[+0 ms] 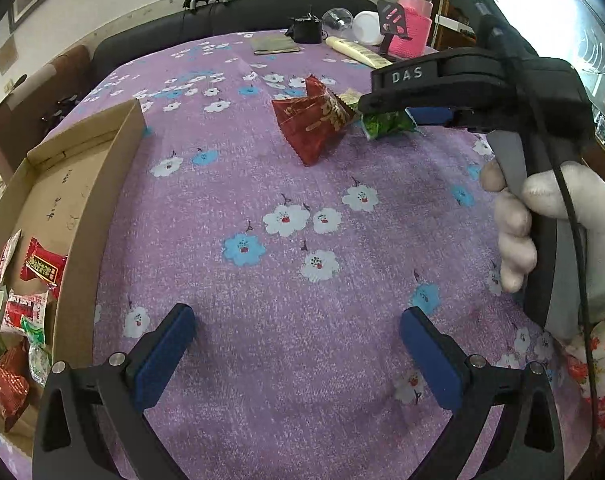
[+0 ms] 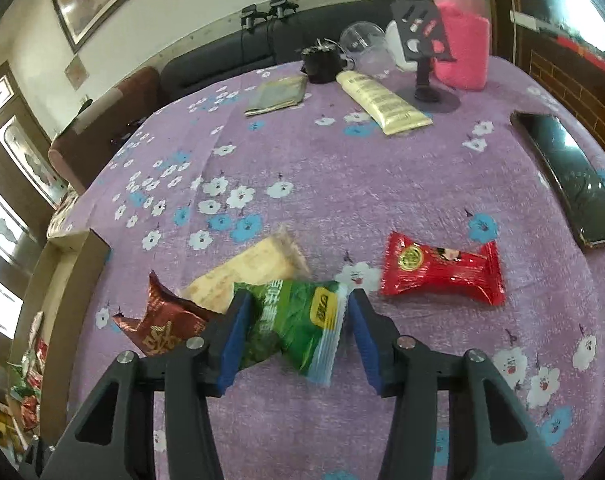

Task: Organize snacks
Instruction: 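Grasp the green packet with the right tool, then grasp the dark red foil snack with the left tool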

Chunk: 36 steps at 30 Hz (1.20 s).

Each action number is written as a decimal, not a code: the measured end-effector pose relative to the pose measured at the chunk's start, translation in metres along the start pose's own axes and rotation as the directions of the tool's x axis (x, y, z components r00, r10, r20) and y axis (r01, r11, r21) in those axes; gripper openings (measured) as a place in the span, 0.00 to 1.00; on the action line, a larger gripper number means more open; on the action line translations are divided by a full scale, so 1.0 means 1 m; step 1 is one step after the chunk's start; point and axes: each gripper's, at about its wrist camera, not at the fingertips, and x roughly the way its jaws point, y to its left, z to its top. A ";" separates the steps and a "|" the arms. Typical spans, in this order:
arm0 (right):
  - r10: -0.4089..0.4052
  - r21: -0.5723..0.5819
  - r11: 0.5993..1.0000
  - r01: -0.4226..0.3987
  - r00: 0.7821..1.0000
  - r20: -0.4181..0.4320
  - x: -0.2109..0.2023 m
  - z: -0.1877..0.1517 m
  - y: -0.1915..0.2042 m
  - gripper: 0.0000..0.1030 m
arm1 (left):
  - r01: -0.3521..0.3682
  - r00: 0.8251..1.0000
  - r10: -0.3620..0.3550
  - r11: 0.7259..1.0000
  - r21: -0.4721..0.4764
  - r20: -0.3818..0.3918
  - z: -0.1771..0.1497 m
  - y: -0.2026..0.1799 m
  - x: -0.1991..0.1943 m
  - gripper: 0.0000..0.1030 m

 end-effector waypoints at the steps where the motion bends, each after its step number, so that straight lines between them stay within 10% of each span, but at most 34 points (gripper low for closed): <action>1: 0.011 -0.006 1.000 -0.011 1.000 -0.012 0.001 -0.002 0.002 0.38 | 0.000 1.000 0.000 1.000 0.000 0.000 0.000 0.000 0.000 1.00; 12: 0.041 -0.043 0.998 -0.043 0.998 -0.054 -0.034 -0.046 0.005 0.28 | 0.007 1.000 -0.007 1.000 0.001 0.001 0.000 0.002 0.000 1.00; 18: 0.087 -0.026 0.996 -0.087 0.996 -0.014 -0.047 -0.061 -0.013 0.28 | 0.183 0.983 -0.182 0.980 -0.083 0.019 0.016 0.015 -0.006 0.79; 30: 0.139 0.047 0.989 -0.137 0.990 -0.029 -0.048 -0.057 -0.028 0.28 | 0.122 0.992 -0.123 0.992 0.037 0.015 0.091 -0.001 0.047 0.77; 36: 0.159 0.070 0.985 -0.156 0.987 -0.031 -0.048 -0.057 -0.031 0.28 | 0.128 0.992 -0.129 0.990 0.067 0.004 0.097 -0.004 0.053 0.32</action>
